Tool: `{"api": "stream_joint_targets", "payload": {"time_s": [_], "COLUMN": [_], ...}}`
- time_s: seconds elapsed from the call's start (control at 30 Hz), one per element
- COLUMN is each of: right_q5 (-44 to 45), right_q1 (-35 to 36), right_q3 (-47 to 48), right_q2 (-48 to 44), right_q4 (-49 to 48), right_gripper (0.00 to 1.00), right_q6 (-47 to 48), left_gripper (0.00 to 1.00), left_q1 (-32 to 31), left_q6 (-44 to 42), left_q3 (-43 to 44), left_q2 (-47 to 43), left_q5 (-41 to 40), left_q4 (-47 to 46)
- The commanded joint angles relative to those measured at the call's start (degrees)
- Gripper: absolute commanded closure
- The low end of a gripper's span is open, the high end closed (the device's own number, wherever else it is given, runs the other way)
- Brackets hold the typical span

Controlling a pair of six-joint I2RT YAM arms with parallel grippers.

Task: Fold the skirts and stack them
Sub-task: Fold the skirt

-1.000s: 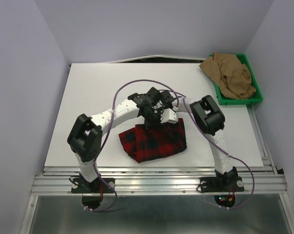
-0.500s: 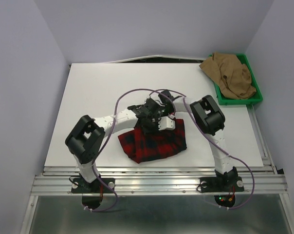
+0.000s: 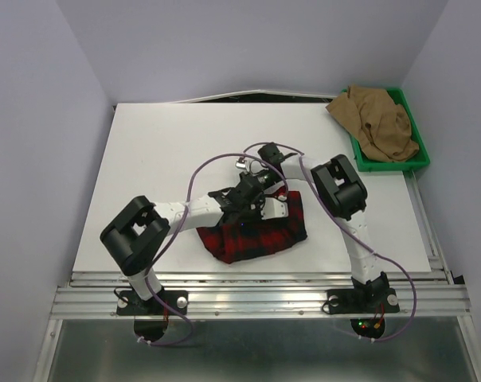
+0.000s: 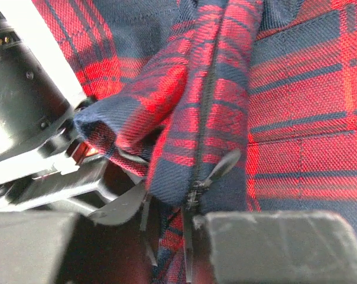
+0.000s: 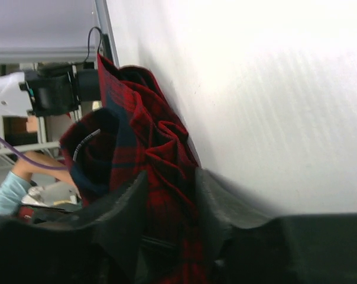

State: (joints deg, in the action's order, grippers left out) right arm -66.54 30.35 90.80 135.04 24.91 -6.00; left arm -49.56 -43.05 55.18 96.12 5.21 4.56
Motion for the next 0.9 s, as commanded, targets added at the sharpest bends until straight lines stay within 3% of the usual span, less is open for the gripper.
{"api": "stream_joint_targets", "payload": {"time_s": [0.0,0.03,0.13,0.2,0.3,0.37,0.4,0.47,0.7,0.8,0.87], "right_q5": [8.01,7.83,7.04,7.13,7.39,7.22,6.87,6.25,7.66,6.44,5.46], "right_q1": [-1.86,-3.00,-7.40,-10.38,-13.90,-15.40,-16.19,-18.13,-20.77,-23.39,-24.36], "right_q3": [4.10,5.34,10.61,14.29,17.99,19.05,19.41,18.89,12.13,7.56,2.20], "right_q2": [2.24,2.42,3.47,3.82,3.30,2.60,2.07,-0.21,-11.80,-19.25,-23.14], "right_q4": [3.22,3.22,3.13,3.13,3.13,3.22,3.13,3.13,3.31,3.04,2.96], "right_gripper": [0.51,0.43,0.34,0.30,0.24,0.23,0.23,0.18,0.18,0.22,0.31], "right_q6": [-1.63,-2.26,-4.72,-6.12,-7.79,-8.41,-8.76,-8.94,-6.92,-6.57,-6.13], "left_gripper": [0.59,0.55,0.48,0.45,0.27,0.24,0.02,0.01,0.01,0.01,0.01], "left_q1": [-0.10,-0.18,-0.19,-0.19,-0.19,-0.01,0.25,0.60,3.50,6.22,8.07], "left_q6": [-2.04,-1.95,-1.86,-2.04,-2.22,-1.95,-1.95,-2.30,-2.22,-2.22,-2.92], "left_q3": [-3.50,-3.67,-4.11,-4.11,-4.20,-4.03,-3.59,-3.06,0.54,2.99,4.23], "left_q2": [2.85,2.67,2.59,2.93,3.81,4.17,4.25,4.26,4.60,5.75,7.24], "left_q5": [-9.60,-9.69,-10.83,-11.01,-11.10,-10.75,-9.62,-8.38,-2.50,1.97,4.09], "left_q4": [-5.96,-6.14,-7.19,-7.54,-7.89,-7.64,-7.29,-6.67,-2.21,-0.17,2.20]}}
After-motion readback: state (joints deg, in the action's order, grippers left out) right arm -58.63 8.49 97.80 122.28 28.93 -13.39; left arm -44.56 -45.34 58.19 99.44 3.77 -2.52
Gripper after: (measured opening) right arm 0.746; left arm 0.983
